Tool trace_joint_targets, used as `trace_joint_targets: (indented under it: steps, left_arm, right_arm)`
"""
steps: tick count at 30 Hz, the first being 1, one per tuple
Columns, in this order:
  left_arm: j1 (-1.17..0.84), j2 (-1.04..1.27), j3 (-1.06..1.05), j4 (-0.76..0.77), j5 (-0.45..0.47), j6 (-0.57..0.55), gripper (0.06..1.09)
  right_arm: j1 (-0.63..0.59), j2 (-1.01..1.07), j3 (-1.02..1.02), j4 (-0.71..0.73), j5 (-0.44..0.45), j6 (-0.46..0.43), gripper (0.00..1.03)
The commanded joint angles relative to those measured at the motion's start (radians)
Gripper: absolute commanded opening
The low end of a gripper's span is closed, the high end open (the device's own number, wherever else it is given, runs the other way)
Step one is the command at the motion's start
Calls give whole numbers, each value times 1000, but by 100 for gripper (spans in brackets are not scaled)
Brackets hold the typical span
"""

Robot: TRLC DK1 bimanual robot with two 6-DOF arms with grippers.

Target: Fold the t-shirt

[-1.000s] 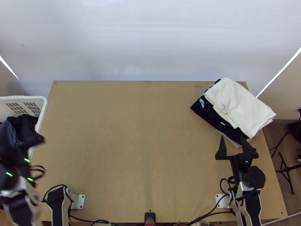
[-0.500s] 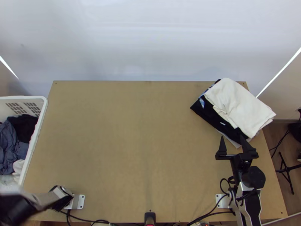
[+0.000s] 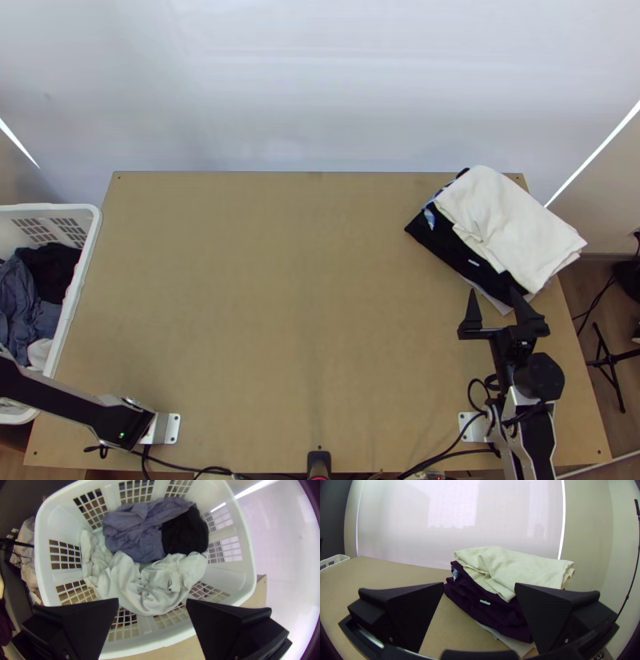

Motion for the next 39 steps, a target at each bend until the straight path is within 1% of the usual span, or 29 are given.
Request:
trace_joint_targets:
  steps: [1,3,6,8,18,22,24,25,26,27,28,29,32,34,35,37,39]
  left_arm:
    - [63,173,-34,-11,57,-17,104]
    - [74,196,-61,39,72,-17,104]
    - [84,196,-133,188,91,-18,104]
    - [86,230,-140,200,103,-20,104]
    - [77,388,-179,207,103,-30,104]
    - [71,395,-242,314,103,-29,103]
    - [64,408,-265,346,103,-7,103]
    - [61,412,-276,366,101,6,95]
    - [58,412,-290,401,101,23,76]
    - [58,411,-307,443,97,25,47]
    - [60,403,-322,489,75,25,14]
    - [63,391,-334,510,66,26,10]
    - [77,312,-327,504,78,51,10]
    - [90,202,-319,507,143,51,10]
    - [94,145,-304,504,152,45,10]
    - [94,46,-236,469,153,28,10]
    - [89,-16,-112,380,190,17,10]
  right_arm:
    - [0,0,0,0,0,0,98]
    - [0,0,0,0,0,0,98]
    - [0,0,0,0,0,0,98]
    - [0,0,0,0,0,0,98]
    - [0,0,0,0,0,0,98]
    - [0,0,0,0,0,0,98]
    - [0,0,0,0,0,0,98]
    - [0,0,0,0,0,0,98]
    - [0,0,0,0,0,0,98]
    - [0,0,0,0,0,0,98]
    - [0,0,0,0,0,0,98]
    - [0,0,0,0,-1,0,98]
    - [0,0,0,0,0,0,98]
    - [0,0,0,0,-1,0,98]
    - [0,0,0,0,0,0,98]
    - [0,0,0,0,0,0,98]
    - [0,0,0,0,0,0,98]
